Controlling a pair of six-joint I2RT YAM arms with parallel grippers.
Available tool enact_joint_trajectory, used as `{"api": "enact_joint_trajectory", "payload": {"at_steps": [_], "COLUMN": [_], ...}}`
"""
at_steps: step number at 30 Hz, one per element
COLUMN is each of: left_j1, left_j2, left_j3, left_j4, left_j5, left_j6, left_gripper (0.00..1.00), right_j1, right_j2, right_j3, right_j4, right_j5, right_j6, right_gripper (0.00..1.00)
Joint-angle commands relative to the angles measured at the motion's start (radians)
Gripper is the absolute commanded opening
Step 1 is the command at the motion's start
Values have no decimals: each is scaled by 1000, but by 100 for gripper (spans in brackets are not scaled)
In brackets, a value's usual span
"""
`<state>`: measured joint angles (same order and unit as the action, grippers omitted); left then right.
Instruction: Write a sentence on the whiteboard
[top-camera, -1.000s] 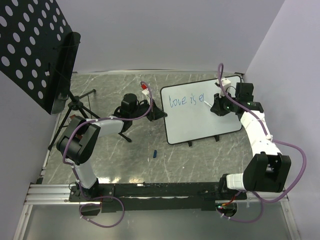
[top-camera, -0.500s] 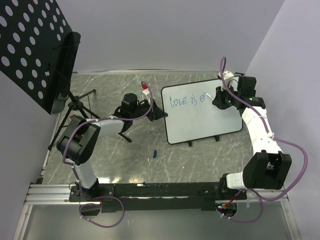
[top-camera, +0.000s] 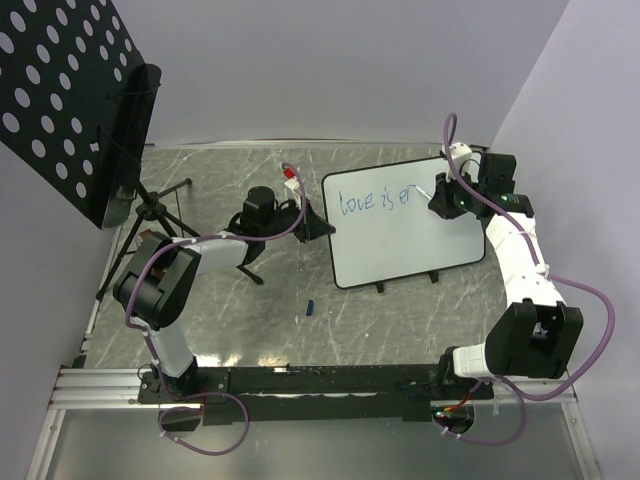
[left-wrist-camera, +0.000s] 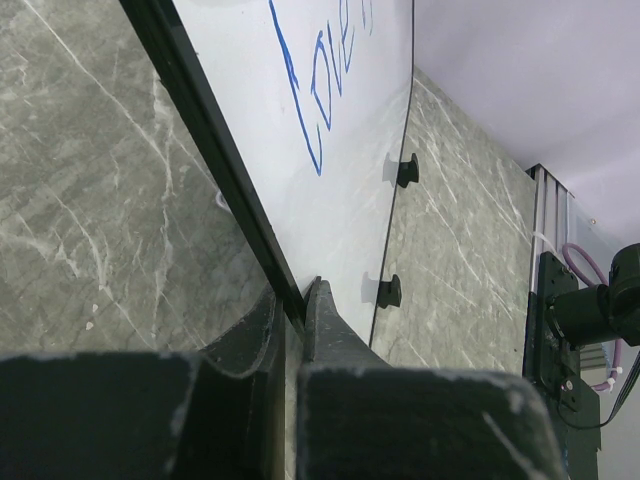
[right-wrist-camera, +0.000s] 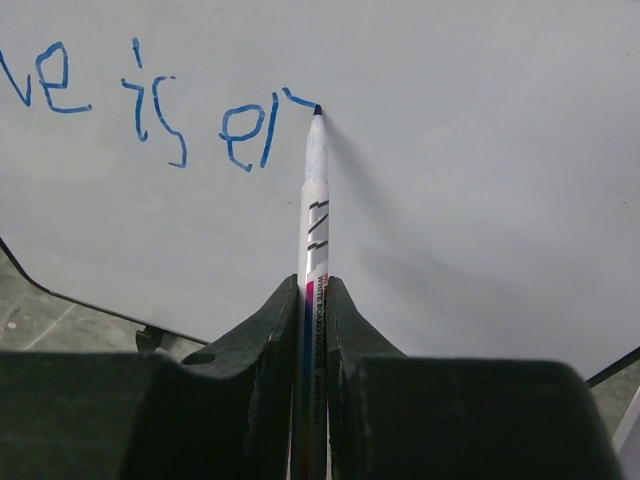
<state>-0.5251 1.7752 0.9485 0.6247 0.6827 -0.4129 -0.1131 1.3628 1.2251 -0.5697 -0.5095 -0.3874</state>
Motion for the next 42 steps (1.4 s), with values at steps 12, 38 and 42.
{"api": "enact_joint_trajectory", "payload": {"at_steps": [12,38,42], "left_j1": [-15,-16,-16], "left_j2": [7,0,3], "left_j3": [3,-5,-5], "left_j4": [-19,-22,-19], "left_j5": [-6,-11,-9], "left_j6": [146,149,146], "left_gripper": [1,1,1], "right_j1": [-8,-34,-45], "right_j2": [-59,-133,-125], "right_j3": [-96,-32,-30], "right_j4": [-35,7,11], "right_j5": [-17,-89,-95], "right_j6": [-56,1,-2], "right_gripper": [0,0,0]}}
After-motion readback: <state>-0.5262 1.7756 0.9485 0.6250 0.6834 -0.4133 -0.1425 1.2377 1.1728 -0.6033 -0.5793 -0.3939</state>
